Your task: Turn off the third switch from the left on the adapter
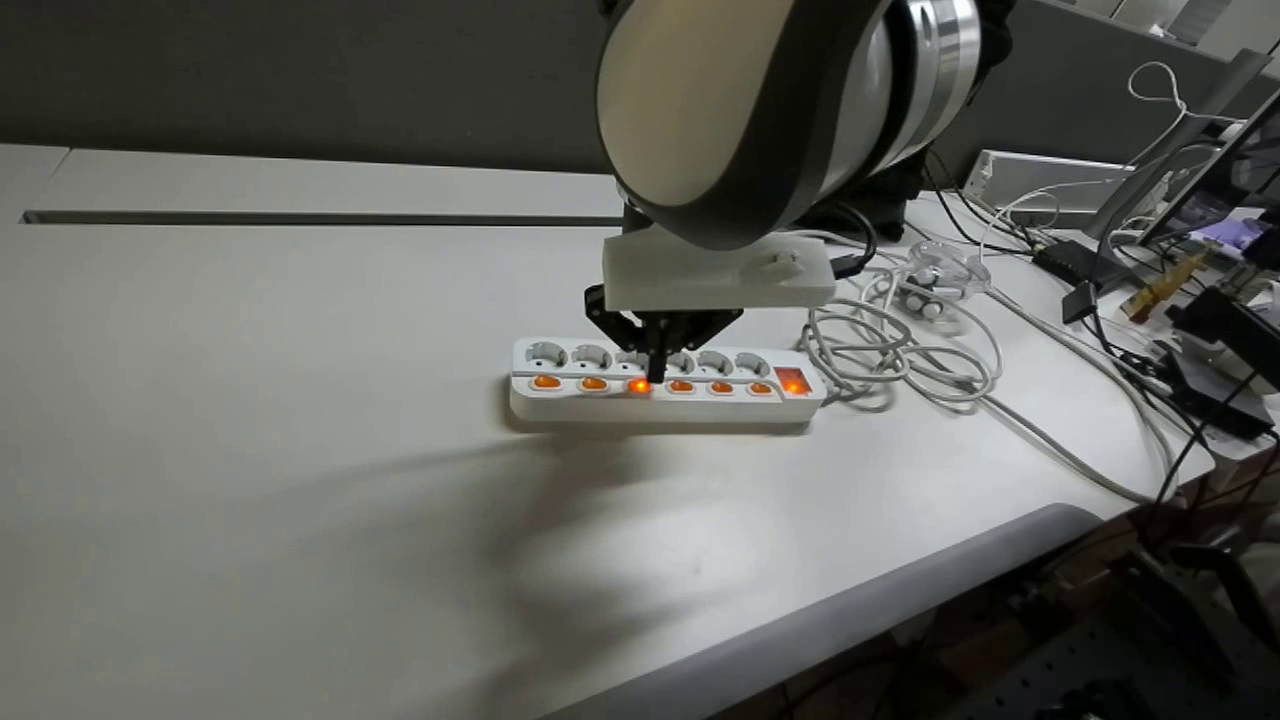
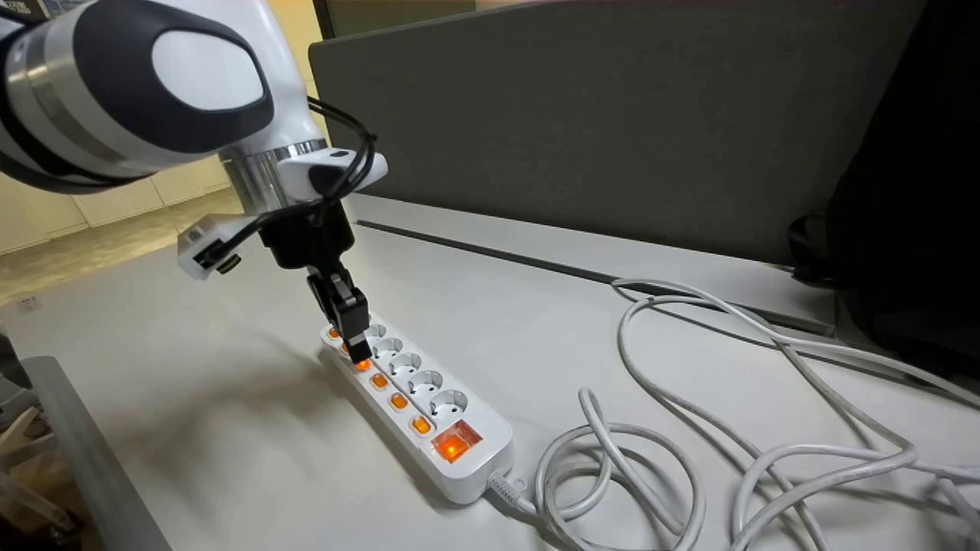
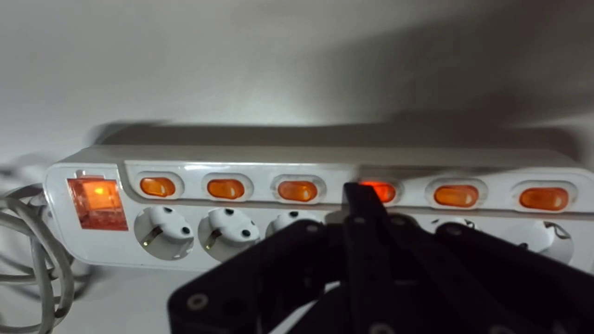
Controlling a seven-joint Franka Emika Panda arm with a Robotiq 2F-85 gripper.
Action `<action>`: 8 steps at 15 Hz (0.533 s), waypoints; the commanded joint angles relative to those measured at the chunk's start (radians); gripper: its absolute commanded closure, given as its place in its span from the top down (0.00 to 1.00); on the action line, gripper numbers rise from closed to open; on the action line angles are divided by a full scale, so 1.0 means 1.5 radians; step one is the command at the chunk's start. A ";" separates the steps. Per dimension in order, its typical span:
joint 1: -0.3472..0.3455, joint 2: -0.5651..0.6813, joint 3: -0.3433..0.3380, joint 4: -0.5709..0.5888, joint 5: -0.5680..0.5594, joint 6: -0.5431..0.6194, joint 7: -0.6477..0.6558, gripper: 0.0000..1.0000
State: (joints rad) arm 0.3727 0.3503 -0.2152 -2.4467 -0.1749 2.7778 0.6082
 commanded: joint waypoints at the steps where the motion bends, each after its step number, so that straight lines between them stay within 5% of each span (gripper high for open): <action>1: -0.018 0.005 0.017 0.002 -0.007 0.001 0.006 0.00; 8: -0.032 0.021 0.032 0.005 0.010 0.015 0.000 0.00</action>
State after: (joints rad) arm 0.3480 0.3705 -0.1863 -2.4467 -0.1720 2.7895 0.6072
